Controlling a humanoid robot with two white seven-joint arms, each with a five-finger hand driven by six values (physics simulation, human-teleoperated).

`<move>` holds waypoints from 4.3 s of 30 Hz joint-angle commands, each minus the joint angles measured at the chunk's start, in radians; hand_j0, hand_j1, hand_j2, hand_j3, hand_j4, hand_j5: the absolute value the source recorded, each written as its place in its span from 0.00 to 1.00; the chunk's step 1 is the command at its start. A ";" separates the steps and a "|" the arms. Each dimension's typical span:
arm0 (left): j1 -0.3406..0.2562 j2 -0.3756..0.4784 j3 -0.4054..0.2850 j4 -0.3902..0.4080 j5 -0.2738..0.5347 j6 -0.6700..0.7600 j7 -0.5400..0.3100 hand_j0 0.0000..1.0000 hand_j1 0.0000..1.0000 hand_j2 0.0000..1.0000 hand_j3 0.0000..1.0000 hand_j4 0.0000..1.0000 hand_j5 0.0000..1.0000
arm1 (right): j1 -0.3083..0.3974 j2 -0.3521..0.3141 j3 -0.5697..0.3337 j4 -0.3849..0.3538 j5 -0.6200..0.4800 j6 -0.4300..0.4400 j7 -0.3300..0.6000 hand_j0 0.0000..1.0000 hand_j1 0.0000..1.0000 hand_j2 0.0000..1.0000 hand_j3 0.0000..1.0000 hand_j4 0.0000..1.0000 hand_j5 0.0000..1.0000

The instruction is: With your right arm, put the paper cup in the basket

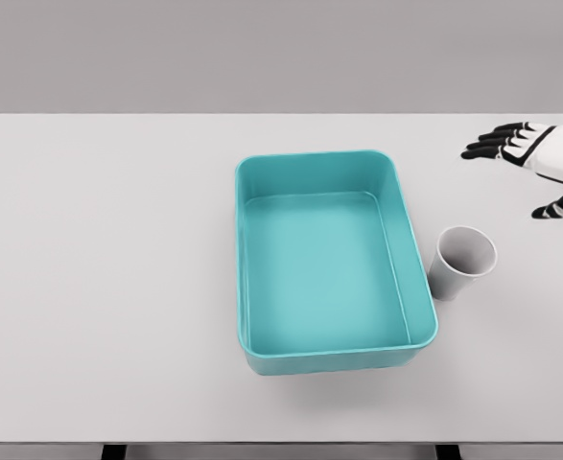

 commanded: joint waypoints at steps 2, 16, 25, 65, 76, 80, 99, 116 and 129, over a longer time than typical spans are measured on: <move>0.000 0.000 0.000 0.000 0.000 0.000 0.000 1.00 1.00 1.00 1.00 1.00 1.00 | 0.002 0.010 -0.015 0.008 -0.001 0.003 0.009 1.00 1.00 1.00 1.00 1.00 1.00; 0.000 0.000 0.000 0.000 0.000 0.000 0.000 1.00 1.00 1.00 1.00 1.00 1.00 | 0.304 0.073 -0.139 0.158 -0.536 0.003 0.009 1.00 1.00 1.00 1.00 1.00 1.00; 0.002 0.000 0.000 0.000 0.000 0.000 0.000 1.00 1.00 1.00 1.00 1.00 1.00 | 0.345 0.244 -0.141 0.169 -0.748 0.094 0.009 1.00 1.00 1.00 1.00 1.00 1.00; 0.000 0.000 0.000 0.000 0.000 0.000 -0.002 1.00 1.00 1.00 1.00 1.00 1.00 | 0.390 0.285 -0.018 0.202 -0.743 0.272 0.009 1.00 1.00 1.00 1.00 1.00 1.00; 0.000 0.000 0.000 0.000 0.000 0.000 -0.002 1.00 1.00 1.00 1.00 1.00 1.00 | 0.368 0.311 -0.017 0.219 -0.733 0.275 0.009 1.00 1.00 1.00 1.00 1.00 1.00; 0.002 0.000 0.000 0.000 0.000 0.000 0.000 1.00 1.00 1.00 1.00 1.00 1.00 | 0.365 0.326 -0.009 0.219 -0.726 0.275 0.009 1.00 1.00 1.00 1.00 1.00 1.00; 0.002 0.000 0.000 0.000 0.000 0.000 0.000 1.00 1.00 1.00 1.00 1.00 1.00 | 0.331 0.345 0.005 0.230 -0.723 0.278 0.009 1.00 1.00 1.00 1.00 1.00 1.00; 0.002 0.000 0.000 0.000 0.000 0.000 0.000 1.00 1.00 1.00 1.00 1.00 1.00 | 0.324 0.349 0.016 0.230 -0.657 0.276 0.009 0.60 0.60 0.60 0.60 0.60 0.60; 0.000 0.000 0.000 0.000 0.000 0.000 -0.002 1.00 1.00 1.00 1.00 1.00 1.00 | 0.322 0.336 -0.044 0.216 -0.647 0.264 0.009 0.52 0.52 0.52 0.52 0.52 0.52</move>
